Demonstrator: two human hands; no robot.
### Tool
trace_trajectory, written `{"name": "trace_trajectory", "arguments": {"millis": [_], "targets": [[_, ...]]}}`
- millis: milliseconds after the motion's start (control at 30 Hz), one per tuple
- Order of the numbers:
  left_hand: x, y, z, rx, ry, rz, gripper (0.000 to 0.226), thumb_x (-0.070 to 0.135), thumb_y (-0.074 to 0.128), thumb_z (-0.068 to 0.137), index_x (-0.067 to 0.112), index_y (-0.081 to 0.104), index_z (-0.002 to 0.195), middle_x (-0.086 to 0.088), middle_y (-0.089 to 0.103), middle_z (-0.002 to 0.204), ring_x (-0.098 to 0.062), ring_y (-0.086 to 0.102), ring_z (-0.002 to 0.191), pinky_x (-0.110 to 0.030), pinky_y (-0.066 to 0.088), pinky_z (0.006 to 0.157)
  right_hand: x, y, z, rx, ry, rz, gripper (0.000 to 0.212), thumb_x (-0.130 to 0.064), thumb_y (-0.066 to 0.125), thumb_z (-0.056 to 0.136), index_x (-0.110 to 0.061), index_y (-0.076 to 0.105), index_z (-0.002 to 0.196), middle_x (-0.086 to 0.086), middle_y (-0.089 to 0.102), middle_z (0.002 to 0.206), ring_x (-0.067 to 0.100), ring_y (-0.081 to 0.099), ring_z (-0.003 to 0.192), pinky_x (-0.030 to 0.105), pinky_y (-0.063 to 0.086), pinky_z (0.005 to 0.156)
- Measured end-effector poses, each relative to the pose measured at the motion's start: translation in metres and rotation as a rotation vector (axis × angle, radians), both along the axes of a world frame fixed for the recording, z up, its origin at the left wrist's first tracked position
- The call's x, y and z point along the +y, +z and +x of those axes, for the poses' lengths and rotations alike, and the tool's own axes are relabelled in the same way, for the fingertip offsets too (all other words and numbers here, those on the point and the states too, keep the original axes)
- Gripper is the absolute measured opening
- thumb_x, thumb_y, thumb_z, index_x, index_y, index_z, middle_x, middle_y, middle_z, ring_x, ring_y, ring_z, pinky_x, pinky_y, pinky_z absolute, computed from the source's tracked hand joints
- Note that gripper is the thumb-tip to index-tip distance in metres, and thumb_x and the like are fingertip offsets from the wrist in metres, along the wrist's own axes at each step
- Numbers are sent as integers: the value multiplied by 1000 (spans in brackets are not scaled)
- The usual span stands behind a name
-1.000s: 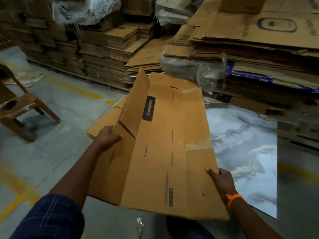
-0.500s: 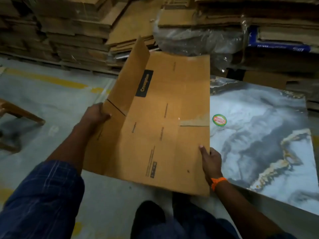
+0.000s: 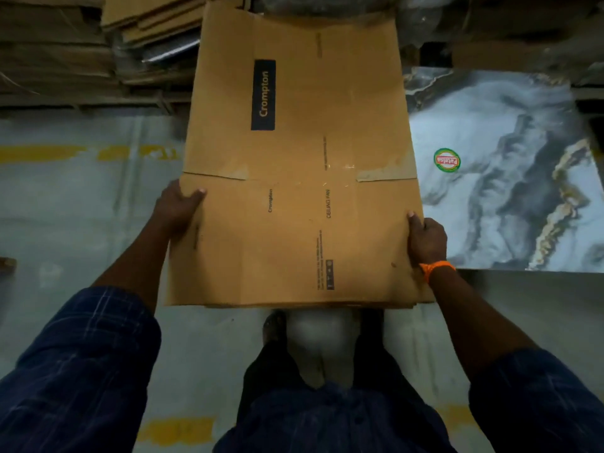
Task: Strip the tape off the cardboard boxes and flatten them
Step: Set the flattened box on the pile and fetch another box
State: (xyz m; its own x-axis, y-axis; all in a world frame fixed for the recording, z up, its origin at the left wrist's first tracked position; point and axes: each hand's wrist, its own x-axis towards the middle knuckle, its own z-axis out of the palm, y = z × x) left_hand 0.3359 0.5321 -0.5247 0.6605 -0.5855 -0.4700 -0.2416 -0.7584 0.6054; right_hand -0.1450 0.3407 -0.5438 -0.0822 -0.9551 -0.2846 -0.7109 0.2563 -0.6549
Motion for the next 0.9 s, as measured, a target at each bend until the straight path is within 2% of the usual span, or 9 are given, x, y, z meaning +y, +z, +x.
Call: {"name": "trace_trajectory", "arguments": {"millis": [100, 167, 333, 433, 500, 667, 767, 833, 900], "targets": [[19, 0, -13, 220, -110, 147, 97, 77, 62, 79, 13, 45, 150, -10, 55, 145, -35, 55, 129, -48, 47, 106, 14, 1, 5, 157, -68, 146, 61, -58, 47, 99, 1, 58, 108, 25, 60, 112, 43, 56, 110, 44, 44, 91], [30, -5, -28, 376, -67, 200, 85, 61, 64, 88, 13, 36, 152, -3, 52, 138, -32, 58, 119, -44, 49, 97, 33, 2, 7, 228, -31, 295, 77, -60, 51, 96, 5, 42, 137, 31, 45, 138, 47, 46, 128, 50, 39, 106], [40, -28, -42, 360, 13, 91, 108, 75, 78, 66, 18, 42, 150, -9, 55, 146, -32, 56, 128, -46, 49, 101, 65, -3, -4, 305, 24, 322, 100, -64, 53, 94, 2, 13, 157, 31, 27, 154, 46, 33, 140, 50, 30, 116], [51, -40, -45, 268, -36, 94, 112, 76, 83, 58, 22, 43, 148, -5, 56, 144, -30, 57, 127, -51, 49, 103, 70, -4, -14, 312, -3, 329, 104, -75, 50, 88, -7, 16, 158, 29, 29, 153, 48, 39, 136, 53, 36, 114], [50, -36, -44, 293, -13, 47, 105, 69, 88, 58, 22, 50, 144, -5, 61, 138, -29, 60, 122, -51, 52, 101, 63, -1, -20, 246, 4, 368, 106, -84, 56, 75, -11, 34, 149, 23, 46, 143, 43, 53, 124, 52, 46, 105], [46, -47, -22, 691, 91, 64, 101, 67, 88, 59, 18, 53, 141, -7, 67, 130, -29, 66, 115, -50, 52, 99, 50, 5, -39, 57, 56, 537, 91, -67, 79, 70, -11, 52, 137, 9, 63, 130, 30, 63, 110, 41, 53, 90], [44, -53, -29, 799, 84, 38, 88, 68, 79, 73, 21, 51, 142, -8, 68, 130, -30, 66, 117, -55, 50, 103, 51, -3, -44, -111, 29, 581, 83, -64, 82, 68, -12, 62, 130, 8, 71, 118, 28, 69, 103, 47, 55, 95], [43, -55, -45, 767, 94, -19, 69, 68, 64, 86, 24, 54, 138, -7, 69, 126, -29, 66, 115, -53, 50, 101, 50, -5, -38, -215, 4, 574, 70, -60, 82, 70, -10, 68, 117, 10, 75, 108, 27, 71, 95, 42, 58, 84], [49, -56, -62, 731, 81, -106, 68, 72, 55, 89, 26, 58, 139, -7, 71, 126, -29, 68, 115, -54, 51, 102, 57, -6, -27, -254, -10, 529, 70, -60, 83, 69, -8, 67, 113, 9, 74, 104, 24, 69, 90, 33, 54, 71]]}}
